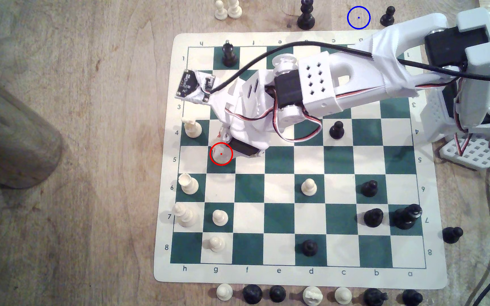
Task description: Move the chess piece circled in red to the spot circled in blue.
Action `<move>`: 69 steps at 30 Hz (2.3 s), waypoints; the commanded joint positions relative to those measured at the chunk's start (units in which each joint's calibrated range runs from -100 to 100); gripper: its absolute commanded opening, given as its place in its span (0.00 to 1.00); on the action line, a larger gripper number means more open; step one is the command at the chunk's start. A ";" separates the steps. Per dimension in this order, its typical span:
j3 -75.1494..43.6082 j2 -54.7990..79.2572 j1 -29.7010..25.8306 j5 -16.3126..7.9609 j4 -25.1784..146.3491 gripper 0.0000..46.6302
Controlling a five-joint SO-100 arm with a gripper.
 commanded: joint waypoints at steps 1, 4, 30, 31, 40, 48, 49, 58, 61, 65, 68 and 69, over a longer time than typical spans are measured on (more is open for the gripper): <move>-5.90 -1.95 -0.02 -0.15 -0.98 0.06; -5.99 -2.04 -0.02 -0.15 -1.06 0.04; -12.97 -32.94 8.58 -0.44 24.58 0.01; -13.06 -33.70 9.84 -0.29 25.56 0.01; -15.69 -36.67 22.98 2.10 34.98 0.01; -21.31 -32.43 35.18 4.69 41.69 0.01; -21.40 -32.26 36.12 4.98 42.19 0.01; -20.05 -28.18 44.49 6.98 49.07 0.01; -10.71 -30.48 48.24 8.40 45.71 0.01; 4.16 -34.47 51.53 9.33 36.29 0.01; 12.41 -34.47 53.48 9.77 30.47 0.01; 13.86 -34.38 53.79 9.87 29.49 0.01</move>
